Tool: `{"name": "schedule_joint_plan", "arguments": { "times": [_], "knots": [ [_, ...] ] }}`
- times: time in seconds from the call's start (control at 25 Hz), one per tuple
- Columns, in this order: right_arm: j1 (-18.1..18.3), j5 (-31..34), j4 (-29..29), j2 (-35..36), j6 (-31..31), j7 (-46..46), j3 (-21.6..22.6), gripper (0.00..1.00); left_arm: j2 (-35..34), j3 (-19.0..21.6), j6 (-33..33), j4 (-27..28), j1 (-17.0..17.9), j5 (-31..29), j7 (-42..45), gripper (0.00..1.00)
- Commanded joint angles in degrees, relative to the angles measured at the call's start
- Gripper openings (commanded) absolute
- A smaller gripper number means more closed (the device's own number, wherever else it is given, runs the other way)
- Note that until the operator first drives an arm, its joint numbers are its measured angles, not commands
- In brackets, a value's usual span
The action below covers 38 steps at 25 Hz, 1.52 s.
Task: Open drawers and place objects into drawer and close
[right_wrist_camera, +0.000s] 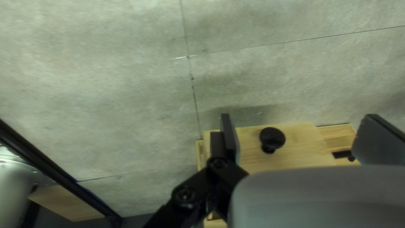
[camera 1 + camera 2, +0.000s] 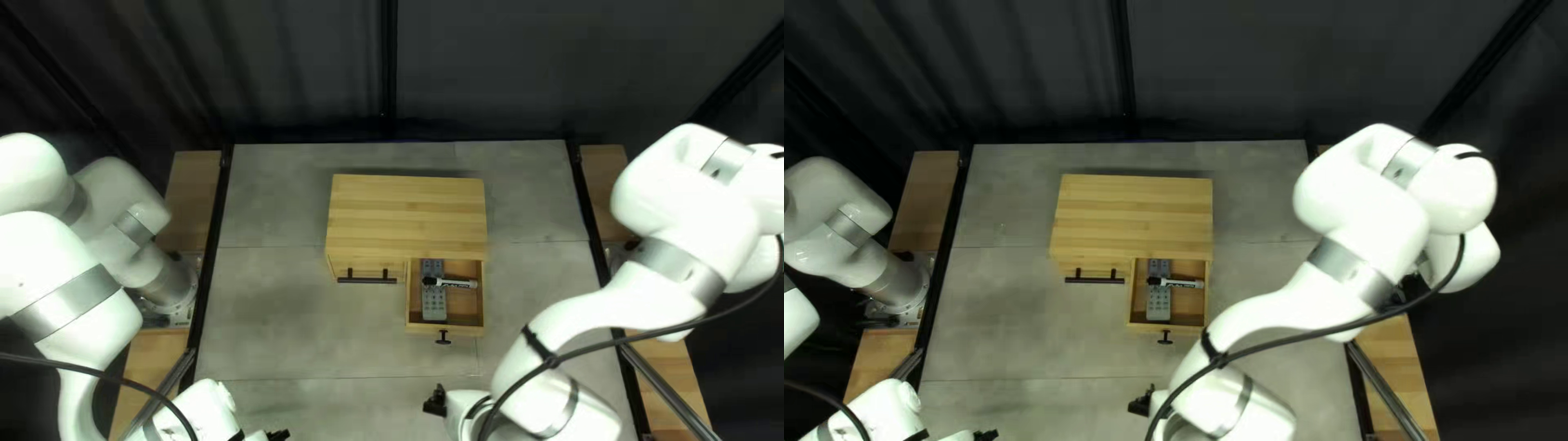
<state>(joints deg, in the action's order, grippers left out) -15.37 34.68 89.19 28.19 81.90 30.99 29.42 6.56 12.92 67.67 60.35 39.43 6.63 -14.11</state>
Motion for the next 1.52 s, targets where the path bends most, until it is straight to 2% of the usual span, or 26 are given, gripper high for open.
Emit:
{"name": "schedule_joint_plan", "arguments": {
  "times": [0.04,0.36,0.88,1.52],
  "knots": [
    [-0.16,1.35,-0.81,0.65,-0.10,0.33,-0.47,1.00,0.00,0.00,0.00,0.00,0.00,0.00,0.00,1.00],
    [2.43,2.84,-6.83,-3.01,-3.10,2.27,-1.01,1.00,0.00,0.00,0.00,0.00,0.00,0.00,0.00,1.00],
    [4.05,4.50,-6.22,-0.23,-5.72,5.63,-2.10,1.00,0.00,0.00,0.00,0.00,0.00,0.00,0.00,1.00],
    [4.44,2.66,-6.04,1.11,-3.88,3.67,-2.81,1.00,0.00,0.00,0.00,0.00,0.00,0.00,0.00,1.00]
  ]
}}
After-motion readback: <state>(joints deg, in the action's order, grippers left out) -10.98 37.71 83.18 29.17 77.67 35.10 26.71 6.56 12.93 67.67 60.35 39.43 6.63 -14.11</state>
